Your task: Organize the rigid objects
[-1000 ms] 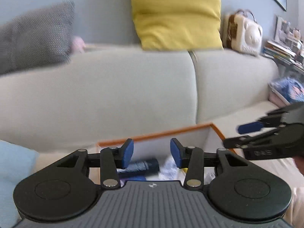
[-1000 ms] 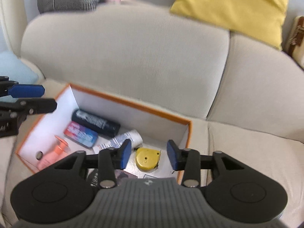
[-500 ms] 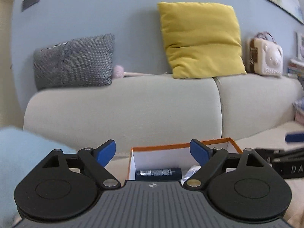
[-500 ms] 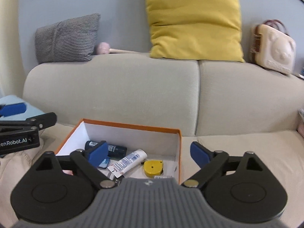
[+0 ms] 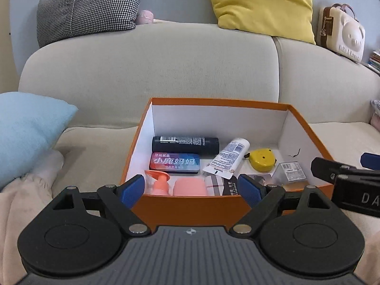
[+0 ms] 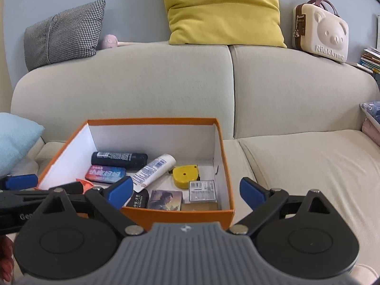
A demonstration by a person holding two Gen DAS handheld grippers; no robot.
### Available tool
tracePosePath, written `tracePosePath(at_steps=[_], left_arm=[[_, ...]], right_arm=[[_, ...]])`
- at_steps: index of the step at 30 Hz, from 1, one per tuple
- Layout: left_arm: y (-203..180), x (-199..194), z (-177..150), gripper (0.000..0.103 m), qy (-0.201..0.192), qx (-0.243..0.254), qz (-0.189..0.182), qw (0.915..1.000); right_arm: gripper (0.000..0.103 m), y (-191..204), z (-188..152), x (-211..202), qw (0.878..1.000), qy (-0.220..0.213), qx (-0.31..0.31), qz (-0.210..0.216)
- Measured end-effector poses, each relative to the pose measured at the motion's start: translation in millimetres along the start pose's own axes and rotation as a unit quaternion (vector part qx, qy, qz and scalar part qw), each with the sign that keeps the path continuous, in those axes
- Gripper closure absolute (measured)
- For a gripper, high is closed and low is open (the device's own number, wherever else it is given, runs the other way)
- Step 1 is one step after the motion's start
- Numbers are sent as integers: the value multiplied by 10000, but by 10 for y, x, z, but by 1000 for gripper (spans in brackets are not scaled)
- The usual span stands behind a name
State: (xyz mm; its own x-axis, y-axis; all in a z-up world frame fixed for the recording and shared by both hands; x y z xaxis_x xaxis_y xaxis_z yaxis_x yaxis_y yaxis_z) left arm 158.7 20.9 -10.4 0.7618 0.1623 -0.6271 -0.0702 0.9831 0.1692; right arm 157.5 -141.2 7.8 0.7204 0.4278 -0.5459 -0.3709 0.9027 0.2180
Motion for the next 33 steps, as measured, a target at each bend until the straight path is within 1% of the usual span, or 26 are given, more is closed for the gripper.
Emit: tracePosePath(at_steps=[3,9,14,24,33], left_arm=[[-2,26,-31,0,6,-36,-10,10000],[31,60,-51,0,-18,4,81,10000],[29,55,-46,0,-24,9,28,10000],[16,13,-45,0,-60,33,-48,10000],[11,-9,-45,0,-83,38,-36,10000]], right_arm=[[7,-7,-63,82,10000,14,-30,-19],[7,-9,-148,199,9999,153,-18,9],[7,-26,-183,235,9998,221,8,13],[7,-36,-183,202,9997,223,52,-24],[7,-23,-190,195,9997,227,24,-27]])
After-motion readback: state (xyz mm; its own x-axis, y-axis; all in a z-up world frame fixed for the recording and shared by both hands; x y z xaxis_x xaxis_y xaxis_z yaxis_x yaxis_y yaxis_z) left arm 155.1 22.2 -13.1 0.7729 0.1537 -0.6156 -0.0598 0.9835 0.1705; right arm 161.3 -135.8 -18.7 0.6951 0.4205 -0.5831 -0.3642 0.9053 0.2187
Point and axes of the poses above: each gripper's, at about its wrist camera, not at the fingertips, and x roughly the way its jaws point, y to its left, z to its top, the point moved 4 cm from there along x, roughly the way its jaws point, and after that the axes turned 13 degrees about x, right-handed, at the moved point
